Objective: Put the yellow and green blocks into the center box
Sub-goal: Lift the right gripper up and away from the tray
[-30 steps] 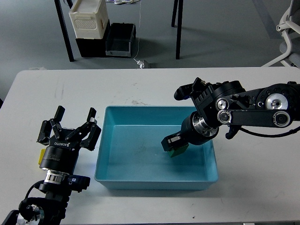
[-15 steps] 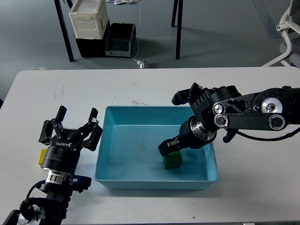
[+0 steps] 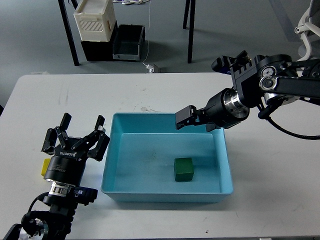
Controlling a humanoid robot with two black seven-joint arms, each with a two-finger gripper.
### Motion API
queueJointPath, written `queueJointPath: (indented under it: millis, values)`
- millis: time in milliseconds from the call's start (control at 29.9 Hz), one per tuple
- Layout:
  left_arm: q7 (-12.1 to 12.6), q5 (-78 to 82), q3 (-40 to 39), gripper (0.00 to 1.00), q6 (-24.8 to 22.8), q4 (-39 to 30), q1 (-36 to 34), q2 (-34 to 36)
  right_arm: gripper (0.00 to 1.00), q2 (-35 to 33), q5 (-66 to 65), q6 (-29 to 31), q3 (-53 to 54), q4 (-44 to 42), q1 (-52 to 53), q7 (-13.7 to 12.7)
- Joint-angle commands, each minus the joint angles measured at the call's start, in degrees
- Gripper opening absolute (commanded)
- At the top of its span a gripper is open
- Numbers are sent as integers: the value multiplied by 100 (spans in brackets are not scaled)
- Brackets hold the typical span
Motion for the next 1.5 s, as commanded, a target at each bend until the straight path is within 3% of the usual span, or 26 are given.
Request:
queueJointPath:
  millis: [0, 267, 602, 702, 802, 1003, 1471]
  values:
    - [0, 0, -1, 100, 0, 0, -2, 0, 100, -291, 243, -159, 1097, -327, -582, 33]
    - [0, 0, -9, 100, 0, 0, -2, 0, 100, -81, 1763, -185, 4350, -1462, -2508, 24]
    - [0, -9, -9, 100, 0, 0, -10, 0, 100, -396, 3301, -177, 6908, -1112, -4177, 50]
    - [0, 0, -9, 100, 0, 0, -19, 0, 100, -476, 3565, -150, 7567, -1032, -4687, 260]
    - [0, 0, -18, 100, 0, 0, -19, 0, 100, -476, 3689, -115, 8112, -1041, -5118, 480]
    - [0, 0, -10, 100, 0, 0, -19, 0, 100, -449, 4356, 13, 8624, -857, -5927, 490]
    - [0, 17, -9, 100, 0, 0, -19, 0, 100, 200, 4542, 13, 10117, 716, -8835, 498]
